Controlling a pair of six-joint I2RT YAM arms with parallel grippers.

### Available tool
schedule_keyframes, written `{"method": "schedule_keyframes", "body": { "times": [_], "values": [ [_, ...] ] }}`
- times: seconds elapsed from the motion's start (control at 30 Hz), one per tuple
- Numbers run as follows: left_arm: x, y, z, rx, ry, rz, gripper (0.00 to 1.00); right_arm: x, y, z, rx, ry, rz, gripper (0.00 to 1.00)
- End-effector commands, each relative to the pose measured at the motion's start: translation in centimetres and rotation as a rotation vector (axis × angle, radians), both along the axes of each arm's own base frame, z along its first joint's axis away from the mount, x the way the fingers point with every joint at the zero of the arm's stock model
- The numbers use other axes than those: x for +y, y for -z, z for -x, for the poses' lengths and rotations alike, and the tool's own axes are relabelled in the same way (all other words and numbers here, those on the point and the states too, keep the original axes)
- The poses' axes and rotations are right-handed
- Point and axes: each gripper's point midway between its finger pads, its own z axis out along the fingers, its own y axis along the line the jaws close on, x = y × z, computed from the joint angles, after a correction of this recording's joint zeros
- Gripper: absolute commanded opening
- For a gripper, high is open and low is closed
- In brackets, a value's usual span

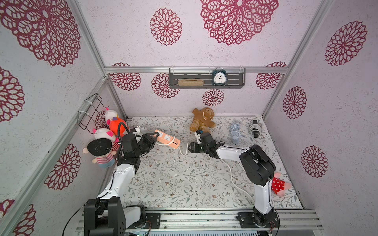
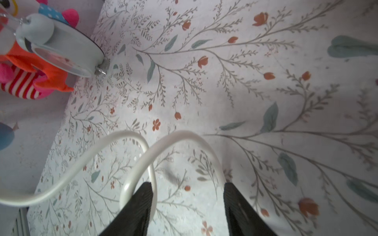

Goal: Unwrap the cord wrapped around the power strip
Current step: Unwrap the power cord from the power strip.

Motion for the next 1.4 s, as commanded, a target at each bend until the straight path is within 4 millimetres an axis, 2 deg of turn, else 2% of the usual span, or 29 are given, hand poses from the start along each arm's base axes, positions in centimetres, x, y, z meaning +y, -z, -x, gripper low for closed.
{"method": "schedule_keyframes", "body": {
  "times": [0.0, 0.1, 0.2, 0.27, 0.4, 0.5, 0.6, 0.77, 0.93, 1.0, 1.1, 1.3, 1.37],
  "values": [
    [-0.3, -1.7, 0.4, -0.072, 0.015, -0.008, 0.00, 1.7, -2.8, -2.1, -0.053, 0.049, -0.100, 0.56],
    [-0.2, -1.5, 0.6, -0.071, 0.012, -0.019, 0.00, 2.1, -2.7, -2.4, -0.046, 0.043, -0.101, 0.54],
    [0.3, -1.3, 0.6, -0.067, -0.001, -0.022, 0.00, 1.1, -3.1, -2.0, -0.060, 0.050, -0.072, 0.54],
    [0.5, -1.3, 0.6, -0.067, -0.007, -0.024, 0.00, 0.2, -3.3, -1.4, -0.056, 0.042, -0.059, 0.54],
    [0.3, -1.5, 0.3, -0.069, 0.001, -0.010, 0.00, -0.5, -4.6, 0.9, -0.022, -0.038, -0.030, 0.62],
    [0.2, -1.5, 0.1, -0.074, 0.001, -0.008, 0.00, -0.9, -5.7, 1.5, -0.023, -0.022, -0.060, 0.63],
    [0.1, -1.5, 0.0, -0.076, 0.004, -0.004, 0.00, 0.1, -6.1, 1.3, -0.013, -0.022, -0.116, 0.63],
    [-0.2, -1.8, -0.1, -0.086, 0.015, 0.007, 0.00, 3.2, -6.0, 0.6, 0.017, -0.055, -0.158, 0.64],
    [-0.4, -2.0, 0.0, -0.098, 0.035, 0.003, 0.00, 4.7, -4.0, -0.6, 0.055, -0.057, -0.115, 0.63],
    [-0.6, -2.0, -0.1, -0.099, 0.048, 0.012, 0.00, 5.0, -3.5, -0.9, 0.063, -0.055, -0.120, 0.57],
    [-0.4, -2.0, -0.1, -0.099, 0.044, 0.018, 0.00, 4.7, -2.9, -1.6, 0.059, -0.034, -0.098, 0.39],
    [0.7, -1.7, 0.5, -0.095, 0.016, -0.005, 0.00, 0.5, -2.4, -2.5, 0.069, 0.026, -0.083, 0.04],
    [0.8, -1.5, 0.5, -0.091, 0.018, -0.006, 0.00, -0.5, -2.4, -2.5, 0.065, 0.036, -0.067, 0.00]
  ]
}}
